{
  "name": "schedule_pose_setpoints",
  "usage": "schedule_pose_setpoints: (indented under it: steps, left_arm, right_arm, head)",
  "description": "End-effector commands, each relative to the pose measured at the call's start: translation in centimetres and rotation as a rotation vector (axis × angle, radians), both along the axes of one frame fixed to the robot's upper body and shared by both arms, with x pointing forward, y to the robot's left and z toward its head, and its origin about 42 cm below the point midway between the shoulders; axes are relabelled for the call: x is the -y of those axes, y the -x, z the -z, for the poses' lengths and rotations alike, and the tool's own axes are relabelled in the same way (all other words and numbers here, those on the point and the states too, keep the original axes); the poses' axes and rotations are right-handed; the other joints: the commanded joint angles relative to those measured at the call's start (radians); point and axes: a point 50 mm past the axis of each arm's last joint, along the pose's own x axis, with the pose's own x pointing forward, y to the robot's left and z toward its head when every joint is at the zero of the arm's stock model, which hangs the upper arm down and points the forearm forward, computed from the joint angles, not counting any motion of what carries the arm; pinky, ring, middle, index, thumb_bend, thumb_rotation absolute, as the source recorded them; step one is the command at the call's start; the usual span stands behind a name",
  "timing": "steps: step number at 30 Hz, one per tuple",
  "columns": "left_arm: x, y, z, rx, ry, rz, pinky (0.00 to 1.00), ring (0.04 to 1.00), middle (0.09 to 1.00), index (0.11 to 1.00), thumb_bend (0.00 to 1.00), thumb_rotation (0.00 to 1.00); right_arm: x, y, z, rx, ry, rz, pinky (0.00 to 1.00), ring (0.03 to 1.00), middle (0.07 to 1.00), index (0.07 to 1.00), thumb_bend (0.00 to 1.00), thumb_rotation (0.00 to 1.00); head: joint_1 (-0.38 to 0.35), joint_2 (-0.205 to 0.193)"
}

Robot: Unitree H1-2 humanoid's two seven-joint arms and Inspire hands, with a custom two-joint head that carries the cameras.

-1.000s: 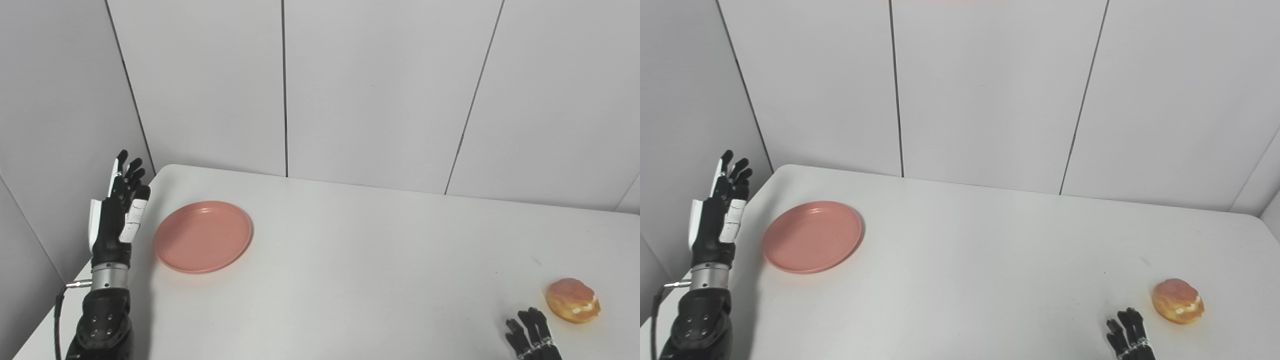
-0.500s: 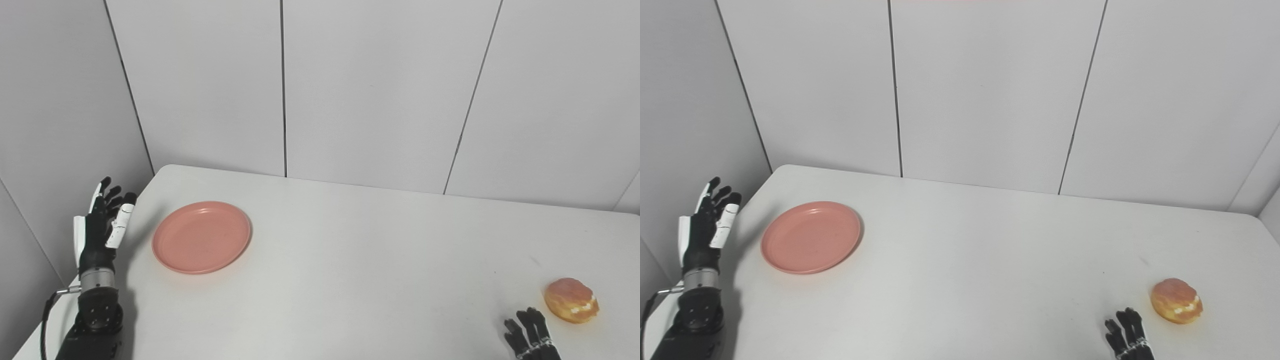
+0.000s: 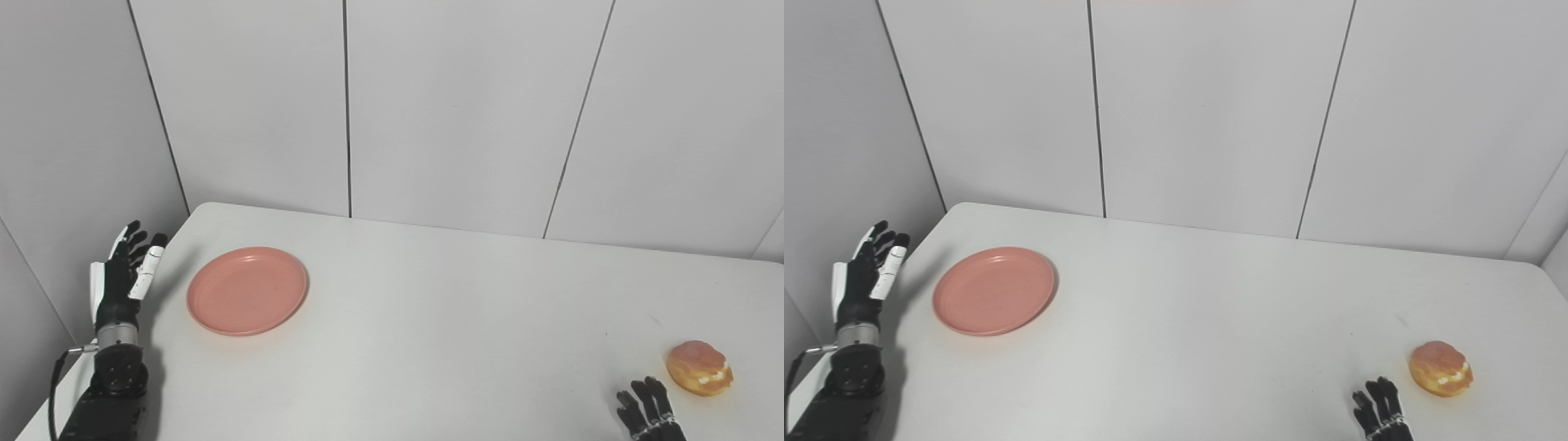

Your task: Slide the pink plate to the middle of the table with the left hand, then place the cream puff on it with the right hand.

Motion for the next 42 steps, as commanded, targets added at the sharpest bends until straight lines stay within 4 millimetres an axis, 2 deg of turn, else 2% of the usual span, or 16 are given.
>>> schedule_pose_setpoints:
  steps: [1,4,9,16,20,22,27,33,39,42]
  left_arm:
    - [1.6,1.1,2.7,-0.025,0.042,0.048,0.76,0.821,0.877,0.87,0.85,0.85]
    - [2.0,0.9,2.7,-0.031,0.042,0.074,0.78,0.821,0.882,0.887,0.85,0.86]
    - [2.6,0.6,2.8,-0.029,0.078,0.126,0.78,0.829,0.876,0.905,0.94,0.87]
    - [3.8,-0.3,1.6,0.003,0.08,0.242,0.76,0.859,0.877,0.87,0.9,0.83]
    - [4.4,-0.7,0.7,0.021,0.07,0.31,0.84,0.893,0.904,0.904,0.87,0.84]
    - [4.7,-0.7,0.3,0.021,0.046,0.348,0.87,0.922,0.924,0.935,0.83,0.88]
    - [5.6,-0.2,0.6,0.016,0.05,0.39,0.88,0.926,0.937,0.964,0.81,0.89]
    - [7.6,-0.1,1.5,-0.006,0.053,0.424,0.84,0.894,0.912,0.94,0.86,0.86]
    - [10.3,0.2,1.7,-0.013,0.069,0.474,0.81,0.884,0.902,0.932,0.82,0.85]
    - [11.4,0.1,1.9,-0.03,0.08,0.488,0.8,0.882,0.901,0.935,0.85,0.85]
  right_arm:
    - [2.3,1.0,5.2,-0.286,0.029,0.049,1.0,0.97,0.994,1.0,0.89,0.97]
    - [2.2,1.0,5.2,-0.287,0.028,0.05,1.0,0.971,0.995,1.0,0.89,0.97]
    - [2.1,1.0,5.1,-0.285,0.035,0.053,1.0,0.966,0.993,1.0,0.89,0.97]
    - [2.1,1.0,5.2,-0.283,0.036,0.05,1.0,0.962,0.991,1.0,0.9,0.97]
    - [2.0,1.0,5.3,-0.284,0.035,0.05,1.0,0.958,0.991,1.0,0.9,0.97]
    - [2.0,0.9,5.3,-0.284,0.035,0.049,1.0,0.957,0.992,1.0,0.9,0.97]
    - [1.9,0.9,5.3,-0.282,0.038,0.049,1.0,0.952,0.987,1.0,0.88,0.98]
    - [1.8,0.8,5.3,-0.286,0.028,0.047,1.0,0.954,0.986,1.0,0.89,0.96]
    - [1.5,0.9,5.2,-0.285,0.026,0.047,1.0,0.958,0.988,1.0,0.9,0.96]
    - [1.4,1.0,5.1,-0.282,0.032,0.047,1.0,0.954,0.987,1.0,0.9,0.96]
  head:
    - [0.0,0.002]
    - [-0.002,0.002]
    - [-0.006,0.003]
    - [-0.012,0.005]
    - [-0.013,0.007]
    - [-0.013,0.006]
    - [-0.016,0.006]
    - [-0.02,0.007]
    - [-0.03,0.012]
    - [-0.042,0.018]
